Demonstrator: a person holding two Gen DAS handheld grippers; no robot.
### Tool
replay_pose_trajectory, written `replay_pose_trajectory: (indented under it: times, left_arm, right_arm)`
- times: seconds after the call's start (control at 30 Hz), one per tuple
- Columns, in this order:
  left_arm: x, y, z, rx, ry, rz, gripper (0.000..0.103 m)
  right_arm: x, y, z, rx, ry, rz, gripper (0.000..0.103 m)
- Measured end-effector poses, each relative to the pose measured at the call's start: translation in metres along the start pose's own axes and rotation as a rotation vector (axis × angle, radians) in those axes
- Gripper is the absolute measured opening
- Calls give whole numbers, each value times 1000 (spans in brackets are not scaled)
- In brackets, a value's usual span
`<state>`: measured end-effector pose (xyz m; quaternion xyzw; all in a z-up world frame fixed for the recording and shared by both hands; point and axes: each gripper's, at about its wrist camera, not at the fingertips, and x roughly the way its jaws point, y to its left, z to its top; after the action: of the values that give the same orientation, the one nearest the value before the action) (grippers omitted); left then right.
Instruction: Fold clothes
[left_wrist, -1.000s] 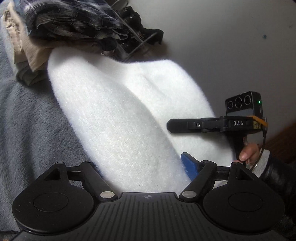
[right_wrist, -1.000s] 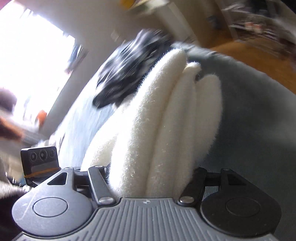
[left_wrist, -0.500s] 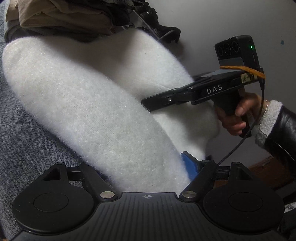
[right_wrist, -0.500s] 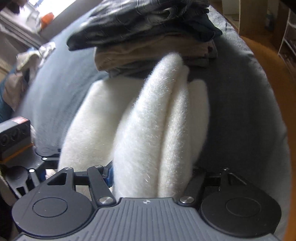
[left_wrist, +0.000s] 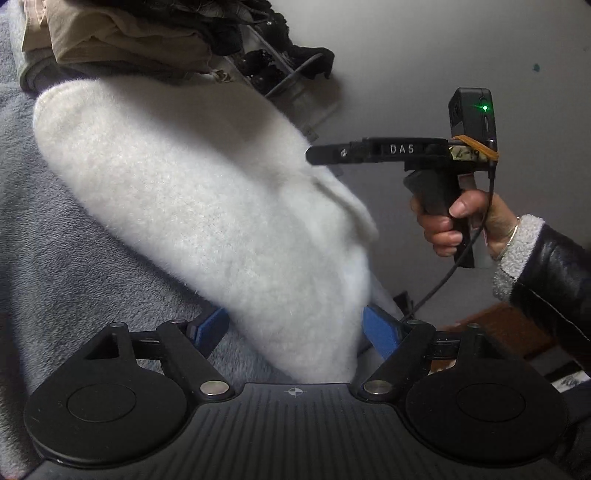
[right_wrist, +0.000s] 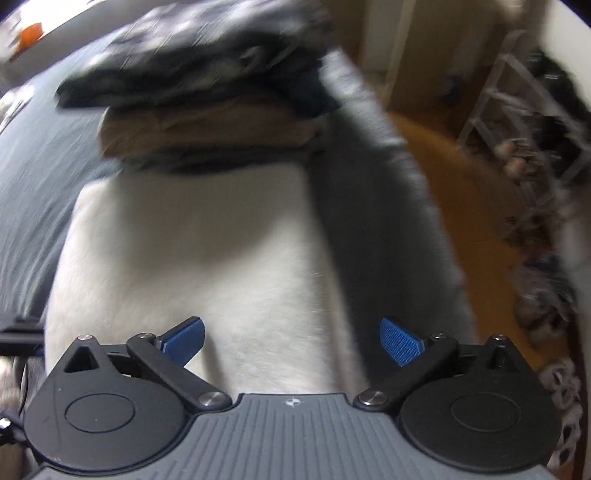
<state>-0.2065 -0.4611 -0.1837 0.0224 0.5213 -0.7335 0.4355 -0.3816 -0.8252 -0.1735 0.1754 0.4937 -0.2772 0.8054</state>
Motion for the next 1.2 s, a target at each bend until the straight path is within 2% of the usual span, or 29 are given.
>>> replay_pose_trajectory:
  times: [0.07, 0.17, 0.27, 0.33, 0.37, 0.43, 0.6, 0.73, 0.77, 0.9, 1.03, 1.07, 1.13, 1.2]
  left_arm:
    - [-23, -1, -6, 52, 5, -14, 80]
    - [-60, 1, -4, 138, -64, 26, 80]
    - [-81, 7, 10, 209, -176, 83, 80]
    - [-78, 5, 24, 250, -219, 113, 80]
    - [-65, 6, 35, 263, -220, 131, 80]
    - [-36, 9, 57, 288, -218, 168, 79]
    - [1, 22, 66, 271, -136, 274, 76]
    - [9, 26, 66, 250, -140, 303, 77]
    - [9, 25, 64, 252, -141, 311, 77]
    - [15, 27, 65, 261, -142, 321, 77]
    - [23, 33, 67, 269, -154, 325, 77]
    - [24, 33, 68, 268, -159, 329, 77]
    - [25, 32, 69, 265, -166, 334, 77]
    - [23, 33, 68, 258, -171, 334, 77]
  right_arm:
    - [-29, -14, -14, 163, -91, -40, 103]
    - [-74, -37, -63, 515, -198, -32, 103]
    - [-93, -52, -137, 907, -274, 87, 103]
    - [-91, -55, -190, 1146, -307, 191, 103]
    - [-88, -54, -212, 1232, -329, 228, 103]
    - [-80, -48, -239, 1315, -351, 288, 103]
    - [-28, -55, -258, 1408, -356, 411, 103]
    - [-12, -61, -260, 1411, -486, 560, 103]
    - [-10, -60, -259, 1396, -492, 578, 103]
    - [-7, -55, -249, 1310, -457, 566, 103]
    - [-7, -52, -224, 1268, -432, 503, 102]
    - [-9, -50, -214, 1231, -421, 475, 91]
    - [-19, -46, -201, 1169, -439, 454, 89]
    - [-30, -46, -198, 1127, -498, 451, 81]
